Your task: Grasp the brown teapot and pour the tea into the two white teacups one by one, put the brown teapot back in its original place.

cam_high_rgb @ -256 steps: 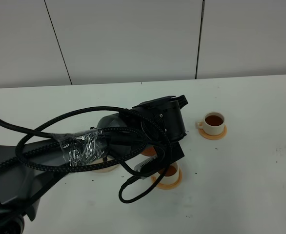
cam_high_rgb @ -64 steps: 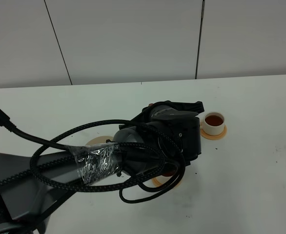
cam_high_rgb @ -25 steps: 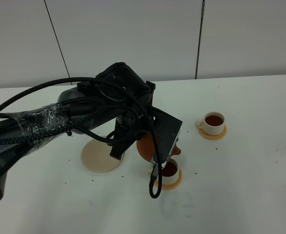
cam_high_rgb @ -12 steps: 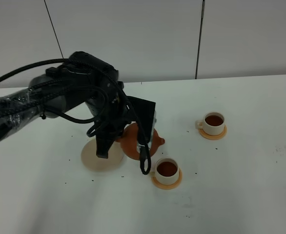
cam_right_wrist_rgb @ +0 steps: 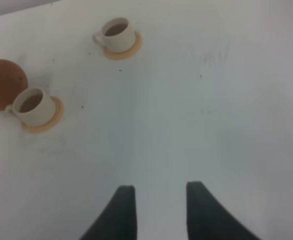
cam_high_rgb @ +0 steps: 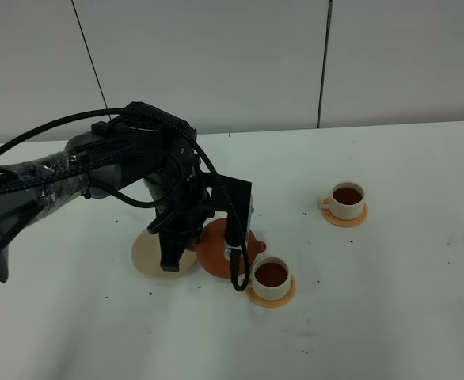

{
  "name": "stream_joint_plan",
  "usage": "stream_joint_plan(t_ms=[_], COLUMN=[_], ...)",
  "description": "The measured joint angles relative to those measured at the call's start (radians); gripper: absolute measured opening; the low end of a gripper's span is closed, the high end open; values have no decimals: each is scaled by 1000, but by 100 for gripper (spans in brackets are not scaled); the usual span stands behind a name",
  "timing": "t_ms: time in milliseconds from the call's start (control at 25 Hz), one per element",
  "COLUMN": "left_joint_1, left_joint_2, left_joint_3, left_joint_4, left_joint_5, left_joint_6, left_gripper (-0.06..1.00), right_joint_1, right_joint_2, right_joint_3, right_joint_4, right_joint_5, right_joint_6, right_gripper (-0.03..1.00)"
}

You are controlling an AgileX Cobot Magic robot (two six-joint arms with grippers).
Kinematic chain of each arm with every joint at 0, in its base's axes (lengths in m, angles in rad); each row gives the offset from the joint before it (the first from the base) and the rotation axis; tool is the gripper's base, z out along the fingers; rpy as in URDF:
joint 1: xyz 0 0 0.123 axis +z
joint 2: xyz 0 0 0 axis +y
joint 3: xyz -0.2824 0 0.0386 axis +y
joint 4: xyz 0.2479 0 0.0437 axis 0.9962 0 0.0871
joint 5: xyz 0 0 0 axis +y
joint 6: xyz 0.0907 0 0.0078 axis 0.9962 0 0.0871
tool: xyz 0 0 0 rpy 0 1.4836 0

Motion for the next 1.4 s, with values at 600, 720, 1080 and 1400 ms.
stream_joint_plan(t_ms=[600, 720, 1080, 1400], left_joint_1=[31, 45, 48, 48], left_joint_2=[-1, -1, -1, -11], left_joint_3=[0, 0, 0, 0], left_joint_4=[-43, -62, -71, -71], left_joint_5=[-3, 6, 7, 10], left_joint_6=[-35, -36, -36, -78], left_gripper=[17, 17, 17, 17], right_joint_1=[0, 0, 0, 0], right_joint_2=[0, 0, 0, 0], right_joint_3=[0, 0, 0, 0], right_joint_4=[0, 0, 0, 0], right_joint_5=[0, 0, 0, 0], right_joint_6=[0, 0, 0, 0], right_gripper=[24, 24, 24, 24])
